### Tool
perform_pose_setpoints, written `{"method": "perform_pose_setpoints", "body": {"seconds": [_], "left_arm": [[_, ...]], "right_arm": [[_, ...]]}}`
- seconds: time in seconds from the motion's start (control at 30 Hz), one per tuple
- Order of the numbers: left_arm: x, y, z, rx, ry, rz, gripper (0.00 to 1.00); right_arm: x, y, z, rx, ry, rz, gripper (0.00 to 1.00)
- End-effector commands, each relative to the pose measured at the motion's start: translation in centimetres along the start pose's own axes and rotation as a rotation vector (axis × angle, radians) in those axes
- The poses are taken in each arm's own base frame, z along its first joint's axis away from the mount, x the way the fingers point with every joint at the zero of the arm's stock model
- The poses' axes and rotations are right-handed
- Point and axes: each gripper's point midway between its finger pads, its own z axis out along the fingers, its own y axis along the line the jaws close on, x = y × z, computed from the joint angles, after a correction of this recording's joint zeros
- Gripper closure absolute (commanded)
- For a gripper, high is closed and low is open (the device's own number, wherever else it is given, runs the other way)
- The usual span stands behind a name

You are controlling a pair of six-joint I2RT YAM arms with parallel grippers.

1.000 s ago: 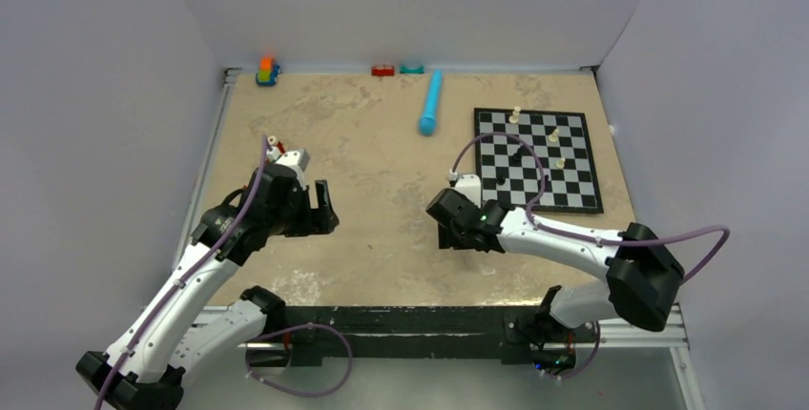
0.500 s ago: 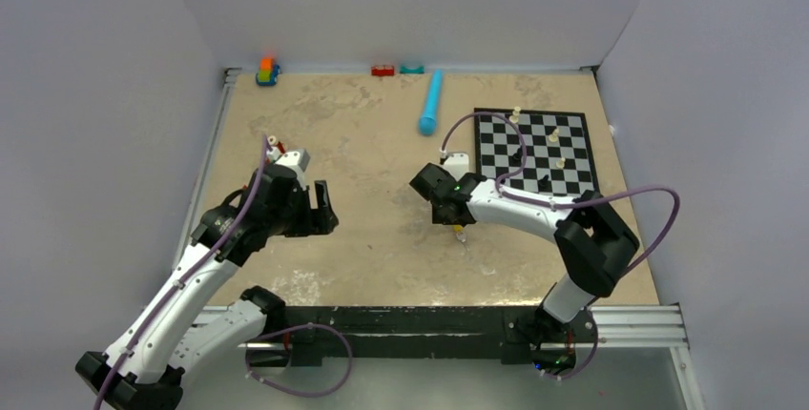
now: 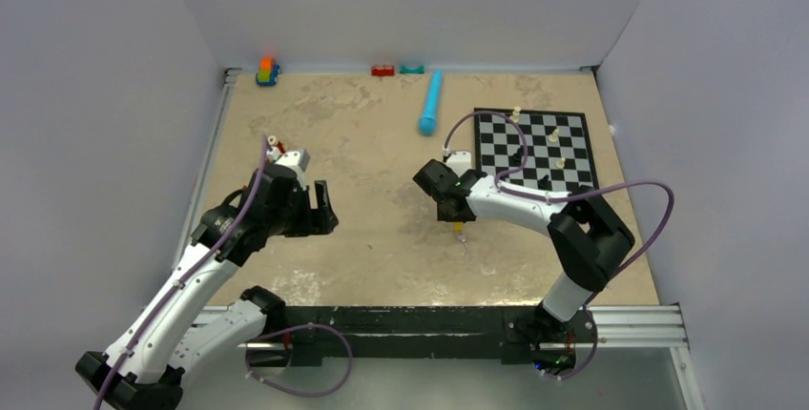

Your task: Remove the keys from the keyring

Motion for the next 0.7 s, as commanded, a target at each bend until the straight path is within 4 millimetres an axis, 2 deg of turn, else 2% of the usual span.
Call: {"method": "perform_pose_setpoints", "body": {"seconds": [0.0, 0.23, 0.5, 0.67], "left_arm": [[-0.5, -0.3, -0.1, 0.016, -0.028, 0.012, 0.20], [-0.6, -0.4, -0.1, 0.019, -0.029, 0.013, 0.20], [-0.5, -0.3, -0.1, 0.018, -0.029, 0.011, 0.20], [-0.5, -0.4, -0.1, 0.019, -0.028, 0.012, 0.20]], "right_arm": [[-0.4, 0.5, 0.5, -0.013, -0.012, -0.007, 0.56], [0.2, 1.1, 1.4, -0.025, 0.017, -0.037, 0.58], [0.5, 0.8, 1.7, -0.010, 0.028, -0.033, 0.73], [0.0, 0.5, 1.3, 0.003, 0.017, -0.021, 0.89]]}}
